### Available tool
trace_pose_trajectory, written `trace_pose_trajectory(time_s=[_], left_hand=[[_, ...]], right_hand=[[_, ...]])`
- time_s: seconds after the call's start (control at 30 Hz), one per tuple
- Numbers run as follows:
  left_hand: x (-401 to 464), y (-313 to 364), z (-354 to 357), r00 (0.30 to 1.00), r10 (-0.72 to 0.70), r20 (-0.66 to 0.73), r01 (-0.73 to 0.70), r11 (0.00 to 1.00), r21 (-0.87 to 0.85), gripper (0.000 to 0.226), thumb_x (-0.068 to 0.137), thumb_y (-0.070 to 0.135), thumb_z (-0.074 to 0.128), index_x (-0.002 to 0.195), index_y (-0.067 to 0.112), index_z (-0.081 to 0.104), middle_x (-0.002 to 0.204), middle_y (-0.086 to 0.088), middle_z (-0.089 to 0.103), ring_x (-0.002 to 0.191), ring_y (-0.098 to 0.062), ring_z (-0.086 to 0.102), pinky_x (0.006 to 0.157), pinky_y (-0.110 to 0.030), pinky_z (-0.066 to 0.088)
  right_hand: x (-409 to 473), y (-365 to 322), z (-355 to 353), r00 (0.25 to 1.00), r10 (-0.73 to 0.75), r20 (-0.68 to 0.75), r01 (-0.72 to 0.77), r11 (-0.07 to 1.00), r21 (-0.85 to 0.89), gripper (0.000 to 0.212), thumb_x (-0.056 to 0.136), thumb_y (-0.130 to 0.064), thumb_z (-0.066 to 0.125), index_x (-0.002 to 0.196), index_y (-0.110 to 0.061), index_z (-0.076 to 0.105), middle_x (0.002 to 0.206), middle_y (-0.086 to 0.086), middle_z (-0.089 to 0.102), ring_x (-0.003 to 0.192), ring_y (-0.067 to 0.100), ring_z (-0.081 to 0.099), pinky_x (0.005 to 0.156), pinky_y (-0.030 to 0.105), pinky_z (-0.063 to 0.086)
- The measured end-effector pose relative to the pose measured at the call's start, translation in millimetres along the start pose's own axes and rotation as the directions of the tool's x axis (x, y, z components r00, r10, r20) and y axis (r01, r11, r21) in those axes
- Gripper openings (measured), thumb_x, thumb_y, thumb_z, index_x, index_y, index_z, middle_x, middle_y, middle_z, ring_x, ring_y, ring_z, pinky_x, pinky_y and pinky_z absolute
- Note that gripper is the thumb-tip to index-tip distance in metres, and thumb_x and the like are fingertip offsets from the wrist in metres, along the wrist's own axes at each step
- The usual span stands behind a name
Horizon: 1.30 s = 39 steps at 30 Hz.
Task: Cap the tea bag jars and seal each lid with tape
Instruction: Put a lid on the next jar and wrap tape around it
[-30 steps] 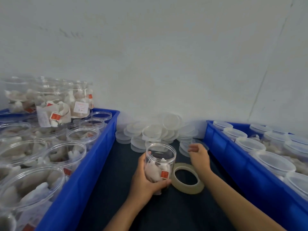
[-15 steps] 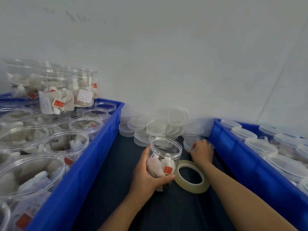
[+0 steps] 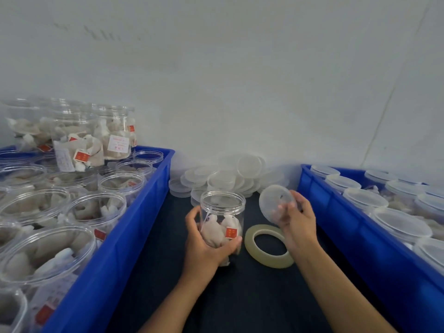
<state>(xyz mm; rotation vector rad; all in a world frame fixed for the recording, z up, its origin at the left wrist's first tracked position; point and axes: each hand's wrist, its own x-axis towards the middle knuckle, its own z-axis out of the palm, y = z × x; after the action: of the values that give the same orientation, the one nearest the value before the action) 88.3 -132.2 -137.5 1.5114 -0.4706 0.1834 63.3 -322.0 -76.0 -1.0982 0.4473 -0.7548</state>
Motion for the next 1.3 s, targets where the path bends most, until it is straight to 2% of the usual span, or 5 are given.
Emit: trace_pose_trajectory(time_s=[0.13,0.33,0.6,0.77,1.3], left_hand=[[-3,-1,2,0.999,0.037,0.026,-0.038,0.997,0.069,0.084,0.055,0.022,0.094,0.108,0.039,0.032,0.108,0.010,0.051,0.090,0.011,0.058,0.062,-0.010,0.051],[-7,3,2,0.989,0.127,0.081,-0.141,0.969,0.202,0.084,0.044,0.056,0.088,0.114,0.048,0.042,0.107,0.024,0.060,0.095,-0.001,0.064,0.071,-0.025,0.057],[-4,13,-7,0.946,0.233,0.226,-0.305,0.875,0.376,0.085,0.051,0.056,0.085,0.124,0.058,0.042,0.124,0.024,0.049,0.112,0.008,0.050,0.087,-0.005,0.042],[-3,14,-10,0.937,0.234,0.258,-0.331,0.829,0.450,0.089,0.055,0.054,0.087,0.125,0.064,0.033,0.139,0.026,0.026,0.119,0.023,0.029,0.085,0.003,0.031],[-1,9,-8,0.960,-0.142,0.242,0.199,0.952,-0.233,0.096,0.049,0.040,0.088,0.132,0.051,0.042,0.114,0.020,0.066,0.105,-0.010,0.067,0.079,-0.031,0.057]], right_hand=[[-27,7,-8,0.874,0.456,0.166,-0.481,0.765,0.428,0.027,0.098,-0.008,0.045,0.122,-0.008,0.057,0.097,0.012,0.054,0.076,0.018,0.054,0.059,0.029,0.049],[-41,4,-6,0.765,0.430,0.479,-0.606,0.733,0.310,0.029,0.089,-0.030,0.058,0.104,-0.006,0.058,0.087,0.011,0.051,0.068,0.017,0.048,0.055,0.026,0.050],[-49,3,0,0.968,0.041,0.248,0.015,0.975,-0.221,0.023,0.099,-0.029,0.048,0.111,-0.018,0.064,0.109,0.007,0.066,0.098,0.028,0.063,0.090,0.049,0.053],[-55,3,-2,0.876,0.028,0.482,0.210,0.877,-0.432,0.050,0.089,-0.066,0.040,0.138,-0.055,0.036,0.142,-0.021,0.032,0.131,-0.002,0.034,0.106,0.036,0.039],[-58,18,-4,0.801,-0.217,0.558,0.459,0.822,-0.339,0.070,0.068,-0.075,0.053,0.134,-0.064,0.031,0.123,-0.046,0.034,0.117,-0.022,0.037,0.106,0.042,0.043]])
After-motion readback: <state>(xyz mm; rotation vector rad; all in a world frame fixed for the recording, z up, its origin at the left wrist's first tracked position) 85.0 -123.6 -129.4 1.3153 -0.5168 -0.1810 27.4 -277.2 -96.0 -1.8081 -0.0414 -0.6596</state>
